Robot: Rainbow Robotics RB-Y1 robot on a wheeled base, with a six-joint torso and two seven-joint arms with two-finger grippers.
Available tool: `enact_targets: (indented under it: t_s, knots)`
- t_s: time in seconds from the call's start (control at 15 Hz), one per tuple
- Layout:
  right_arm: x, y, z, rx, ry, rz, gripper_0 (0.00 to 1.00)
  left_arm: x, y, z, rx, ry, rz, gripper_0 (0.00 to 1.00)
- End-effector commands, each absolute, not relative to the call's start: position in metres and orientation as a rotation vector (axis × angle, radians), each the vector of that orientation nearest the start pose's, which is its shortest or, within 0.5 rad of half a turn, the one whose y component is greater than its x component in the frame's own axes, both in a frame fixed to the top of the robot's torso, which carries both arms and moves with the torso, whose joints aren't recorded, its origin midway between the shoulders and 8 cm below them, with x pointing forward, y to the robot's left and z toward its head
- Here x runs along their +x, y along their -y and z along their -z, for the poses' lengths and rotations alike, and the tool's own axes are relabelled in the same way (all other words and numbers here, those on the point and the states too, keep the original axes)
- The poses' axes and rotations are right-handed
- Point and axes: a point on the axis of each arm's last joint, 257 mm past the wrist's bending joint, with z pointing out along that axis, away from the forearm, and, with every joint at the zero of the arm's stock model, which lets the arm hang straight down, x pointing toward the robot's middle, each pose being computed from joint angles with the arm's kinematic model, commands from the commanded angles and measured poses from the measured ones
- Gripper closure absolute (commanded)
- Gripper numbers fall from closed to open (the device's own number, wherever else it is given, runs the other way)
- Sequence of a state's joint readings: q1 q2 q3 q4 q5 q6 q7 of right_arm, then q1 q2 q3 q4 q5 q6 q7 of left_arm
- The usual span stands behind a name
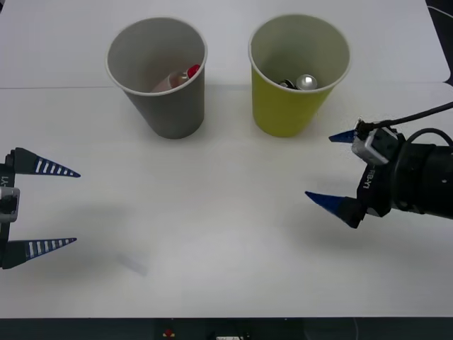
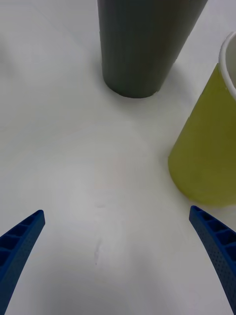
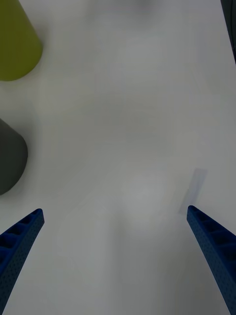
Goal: Put the can into the green bin and the plastic bottle into the gray bin
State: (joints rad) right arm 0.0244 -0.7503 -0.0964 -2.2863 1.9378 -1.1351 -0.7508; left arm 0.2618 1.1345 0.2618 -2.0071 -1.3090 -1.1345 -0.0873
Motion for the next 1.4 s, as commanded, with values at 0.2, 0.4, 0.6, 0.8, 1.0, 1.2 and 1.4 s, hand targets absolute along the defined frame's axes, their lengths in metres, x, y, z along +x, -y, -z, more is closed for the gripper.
enact_targets:
  t_s: [0.2,0.4,0.6,0.8,1.0,1.2,1.4]
  knots:
    - [0.379,0.216,0.167,-1.424,-1.746,-0.073,0.0,0.341,-0.286,0.167,1.762,-1.444,0.118,0.0]
    - [0.368,0.232,0.179,-1.454,-1.735,-0.091,0.0,0.341,-0.286,0.167,1.762,-1.444,0.118,0.0]
    - [0.366,0.242,0.191,-1.444,-1.732,-0.129,0.0,0.341,-0.286,0.167,1.762,-1.444,0.118,0.0]
    - [0.364,0.262,0.198,-1.463,-1.743,-0.095,0.0,0.341,-0.286,0.167,1.762,-1.444,0.118,0.0]
    - [0.361,0.274,0.196,-1.499,-1.745,-0.063,0.0,0.341,-0.286,0.167,1.762,-1.444,0.118,0.0]
    - [0.356,0.285,0.193,-1.535,-1.751,-0.045,0.0,0.341,-0.286,0.167,1.762,-1.444,0.118,0.0]
    - [0.356,0.288,0.193,-1.547,-1.744,-0.029,0.0,0.341,-0.286,0.167,1.762,-1.444,0.118,0.0]
